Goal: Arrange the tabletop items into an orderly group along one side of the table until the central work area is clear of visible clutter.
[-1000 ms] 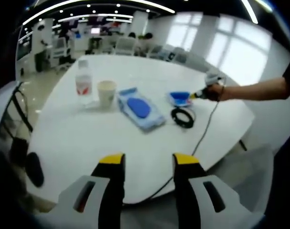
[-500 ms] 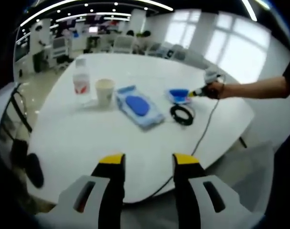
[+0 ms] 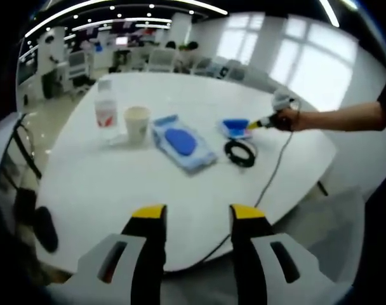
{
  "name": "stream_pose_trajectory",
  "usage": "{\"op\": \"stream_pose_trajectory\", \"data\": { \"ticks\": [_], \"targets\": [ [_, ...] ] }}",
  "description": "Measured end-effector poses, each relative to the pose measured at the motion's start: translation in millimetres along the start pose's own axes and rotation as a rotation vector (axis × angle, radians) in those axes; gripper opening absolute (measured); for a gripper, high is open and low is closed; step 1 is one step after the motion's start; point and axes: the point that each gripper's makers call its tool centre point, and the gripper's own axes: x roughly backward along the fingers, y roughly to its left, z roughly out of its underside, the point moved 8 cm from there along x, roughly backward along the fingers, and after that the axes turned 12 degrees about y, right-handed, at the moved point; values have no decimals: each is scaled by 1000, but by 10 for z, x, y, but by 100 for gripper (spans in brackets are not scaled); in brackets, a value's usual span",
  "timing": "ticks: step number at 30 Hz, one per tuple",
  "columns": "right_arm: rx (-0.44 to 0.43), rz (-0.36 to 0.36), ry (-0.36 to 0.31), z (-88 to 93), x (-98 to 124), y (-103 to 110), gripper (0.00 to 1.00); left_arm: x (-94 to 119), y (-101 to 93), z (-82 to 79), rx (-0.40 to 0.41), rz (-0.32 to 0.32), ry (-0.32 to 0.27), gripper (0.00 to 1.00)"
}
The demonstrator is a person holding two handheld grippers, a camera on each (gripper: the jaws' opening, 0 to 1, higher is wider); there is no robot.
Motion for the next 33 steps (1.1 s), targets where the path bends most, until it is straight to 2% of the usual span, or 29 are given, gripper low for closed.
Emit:
{"op": "stream_pose_trajectory", "data": {
  "ticks": [5, 7, 15, 20, 23, 26, 33],
  "targets": [
    [29, 0, 4, -8, 43, 1, 41, 5, 3, 3, 4, 3, -6, 36],
    [69, 0, 13, -26, 61, 5, 41, 11, 0, 0, 3, 2, -10, 36],
    [135, -18, -12, -190, 146, 174, 39, -21, -75, -12, -67, -17, 16, 35],
    [207, -53, -35, -365, 152, 363, 37, -59, -81, -89, -44, -3, 2, 35],
    [244, -74, -45, -539, 80, 406, 37, -199, -143, -147, -48, 9, 3, 35],
    [280, -91, -53, -674, 88, 588, 36, -301, -212, -199, -45, 29, 7, 35],
    [364, -144, -58, -980, 42, 988, 34, -563, -286, -353, -80, 33, 26, 34]
  ]
}}
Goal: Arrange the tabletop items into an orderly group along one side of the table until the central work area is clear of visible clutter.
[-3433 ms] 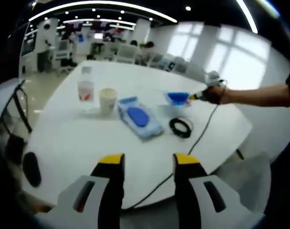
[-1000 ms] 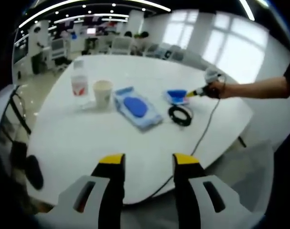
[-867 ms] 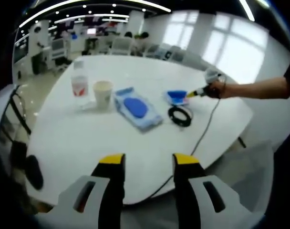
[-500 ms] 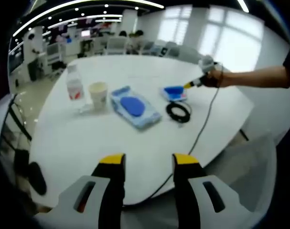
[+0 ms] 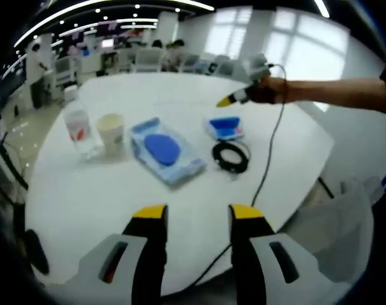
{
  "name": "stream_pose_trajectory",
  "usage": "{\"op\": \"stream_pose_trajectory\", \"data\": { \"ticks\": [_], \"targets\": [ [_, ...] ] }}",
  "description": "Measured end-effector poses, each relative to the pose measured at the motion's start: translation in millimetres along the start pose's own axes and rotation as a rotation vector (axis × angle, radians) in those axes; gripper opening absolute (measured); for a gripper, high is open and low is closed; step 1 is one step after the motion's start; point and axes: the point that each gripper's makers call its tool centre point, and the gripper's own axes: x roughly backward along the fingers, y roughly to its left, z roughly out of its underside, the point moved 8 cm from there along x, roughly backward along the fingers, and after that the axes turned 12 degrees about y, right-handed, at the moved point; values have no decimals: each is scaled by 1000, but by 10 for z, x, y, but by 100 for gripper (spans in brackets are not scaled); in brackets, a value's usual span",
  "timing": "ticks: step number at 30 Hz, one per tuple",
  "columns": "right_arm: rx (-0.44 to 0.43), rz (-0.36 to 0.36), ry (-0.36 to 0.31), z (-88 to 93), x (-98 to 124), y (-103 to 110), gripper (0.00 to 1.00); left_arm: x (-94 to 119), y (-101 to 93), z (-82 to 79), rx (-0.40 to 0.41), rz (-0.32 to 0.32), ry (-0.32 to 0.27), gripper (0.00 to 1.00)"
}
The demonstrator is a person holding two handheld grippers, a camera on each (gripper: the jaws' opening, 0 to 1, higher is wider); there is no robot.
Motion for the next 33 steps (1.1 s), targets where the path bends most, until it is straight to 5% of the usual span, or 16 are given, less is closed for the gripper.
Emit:
{"op": "stream_pose_trajectory", "data": {
  "ticks": [7, 14, 19, 23, 30, 33],
  "targets": [
    [110, -74, 10, -307, -160, 375, 31, -346, 45, -105, 19, -21, 16, 34],
    [230, -132, 71, -589, -466, 559, 31, -693, 117, -204, -62, -50, 35, 34],
    [263, -166, 89, -661, -693, 665, 31, -898, 185, -304, -110, -60, 36, 33],
    [378, -171, 128, -680, -863, 755, 30, -1021, 212, -345, -144, -61, 47, 33],
    [381, -209, 108, -849, -1157, 781, 28, -1163, 288, -328, -158, -60, 72, 32],
    [466, -190, 127, -900, -1262, 807, 29, -1219, 300, -316, -162, -62, 81, 30]
  ]
}}
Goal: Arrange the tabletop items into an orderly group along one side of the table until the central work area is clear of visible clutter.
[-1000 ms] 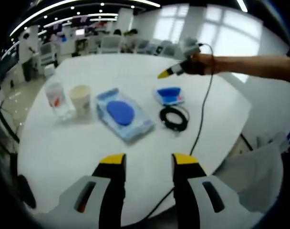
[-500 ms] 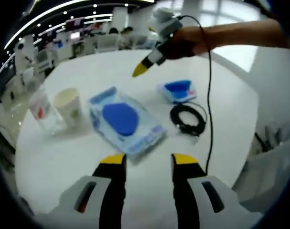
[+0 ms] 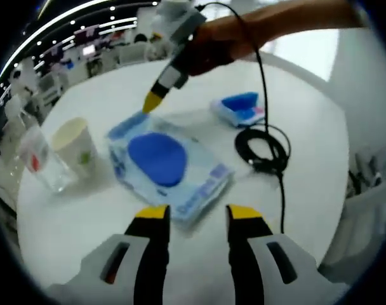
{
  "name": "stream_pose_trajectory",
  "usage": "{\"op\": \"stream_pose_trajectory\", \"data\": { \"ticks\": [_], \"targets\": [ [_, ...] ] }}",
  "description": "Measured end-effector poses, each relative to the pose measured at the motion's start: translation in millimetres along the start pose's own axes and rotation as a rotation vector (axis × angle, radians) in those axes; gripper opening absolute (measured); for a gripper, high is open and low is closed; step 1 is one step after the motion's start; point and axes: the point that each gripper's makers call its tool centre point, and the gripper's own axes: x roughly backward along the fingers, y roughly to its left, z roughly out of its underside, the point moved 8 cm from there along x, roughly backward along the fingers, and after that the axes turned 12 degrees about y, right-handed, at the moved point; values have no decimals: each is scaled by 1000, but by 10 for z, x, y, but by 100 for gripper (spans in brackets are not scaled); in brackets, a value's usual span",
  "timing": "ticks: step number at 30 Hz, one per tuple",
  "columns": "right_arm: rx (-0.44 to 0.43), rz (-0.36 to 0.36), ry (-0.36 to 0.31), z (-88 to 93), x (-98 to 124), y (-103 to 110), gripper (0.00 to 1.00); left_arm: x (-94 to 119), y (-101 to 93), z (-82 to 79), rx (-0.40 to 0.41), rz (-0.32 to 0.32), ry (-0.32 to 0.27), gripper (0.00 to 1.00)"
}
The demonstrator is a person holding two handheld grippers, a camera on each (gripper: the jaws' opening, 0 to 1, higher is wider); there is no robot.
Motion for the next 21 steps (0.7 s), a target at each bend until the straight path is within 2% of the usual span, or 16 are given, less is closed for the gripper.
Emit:
{"op": "stream_pose_trajectory", "data": {
  "ticks": [3, 5, 8, 11, 13, 15, 18, 21],
  "targets": [
    [25, 30, -2, -46, -23, 2, 23, -32, 1, 30, -18, -18, 14, 26],
    [51, 12, -12, -99, -69, 15, 22, -56, 4, 49, -29, -25, 24, 25],
    [136, 23, 27, -149, -122, 54, 23, -105, -8, 70, -46, -22, 38, 24],
    [156, 11, 28, -194, -188, 106, 22, -143, 17, 71, -42, -34, 46, 22],
    [182, 8, 57, -188, -256, 120, 20, -150, 30, 52, -26, -31, 41, 20],
    [188, 12, 53, -191, -278, 127, 17, -158, 51, 45, -26, -55, 46, 12],
    [184, 1, 48, -173, -266, 175, 14, -176, 68, 52, -9, -51, 48, 11],
    [156, -23, 29, -142, -255, 207, 6, -215, 76, 75, -9, -60, 58, 9]
  ]
}}
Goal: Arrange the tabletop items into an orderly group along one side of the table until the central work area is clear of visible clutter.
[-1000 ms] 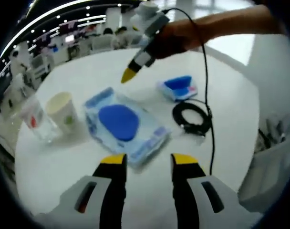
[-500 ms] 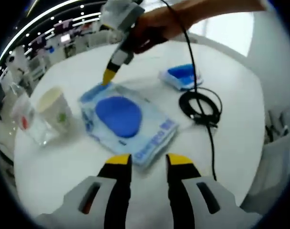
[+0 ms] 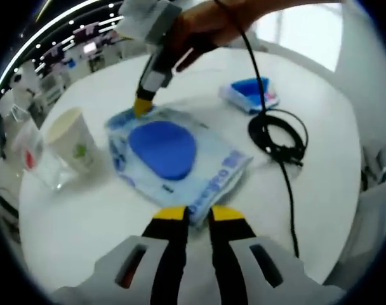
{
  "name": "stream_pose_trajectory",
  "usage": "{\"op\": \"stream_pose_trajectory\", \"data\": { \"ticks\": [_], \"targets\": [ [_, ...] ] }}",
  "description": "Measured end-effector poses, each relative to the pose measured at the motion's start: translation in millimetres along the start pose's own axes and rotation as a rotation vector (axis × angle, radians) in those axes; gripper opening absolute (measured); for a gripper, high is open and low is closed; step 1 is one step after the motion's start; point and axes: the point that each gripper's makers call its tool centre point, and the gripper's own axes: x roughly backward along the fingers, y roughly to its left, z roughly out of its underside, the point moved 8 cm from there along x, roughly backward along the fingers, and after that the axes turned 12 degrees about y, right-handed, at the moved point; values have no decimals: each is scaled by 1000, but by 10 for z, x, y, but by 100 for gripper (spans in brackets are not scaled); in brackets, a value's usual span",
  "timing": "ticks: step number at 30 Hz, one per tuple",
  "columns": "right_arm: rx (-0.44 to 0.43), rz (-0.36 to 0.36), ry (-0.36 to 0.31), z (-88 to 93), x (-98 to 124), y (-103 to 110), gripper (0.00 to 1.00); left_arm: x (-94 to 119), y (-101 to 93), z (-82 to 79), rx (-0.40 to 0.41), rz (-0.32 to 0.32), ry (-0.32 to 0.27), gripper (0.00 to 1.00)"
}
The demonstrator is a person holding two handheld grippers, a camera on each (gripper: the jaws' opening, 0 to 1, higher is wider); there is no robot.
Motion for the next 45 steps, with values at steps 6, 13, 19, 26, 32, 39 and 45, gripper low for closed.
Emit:
{"op": "stream_pose_trajectory", "data": {
  "ticks": [6, 13, 19, 26, 32, 39, 45],
  "targets": [
    [7, 30, 1, 47, 36, 86, 1, -2, 23, -18, 40, 3, -1, 5],
    [-4, 24, 11, 175, 235, 26, 0, 75, 114, -7, 83, -6, -16, 2],
    [-41, 48, 22, 438, 564, 77, 0, 115, 301, -75, 136, -25, -31, 2],
    [-144, 55, 5, 702, 901, 174, 0, 195, 444, -245, 136, -49, -57, 3],
    [-186, 70, -1, 832, 1037, 294, 0, 210, 587, -392, 122, -66, -58, 3],
    [-273, 68, -17, 977, 1069, 466, 0, 188, 698, -482, 90, -81, -40, 2],
    [-326, 50, -33, 1047, 1025, 613, 0, 186, 774, -498, 58, -93, -25, 2]
  ]
}}
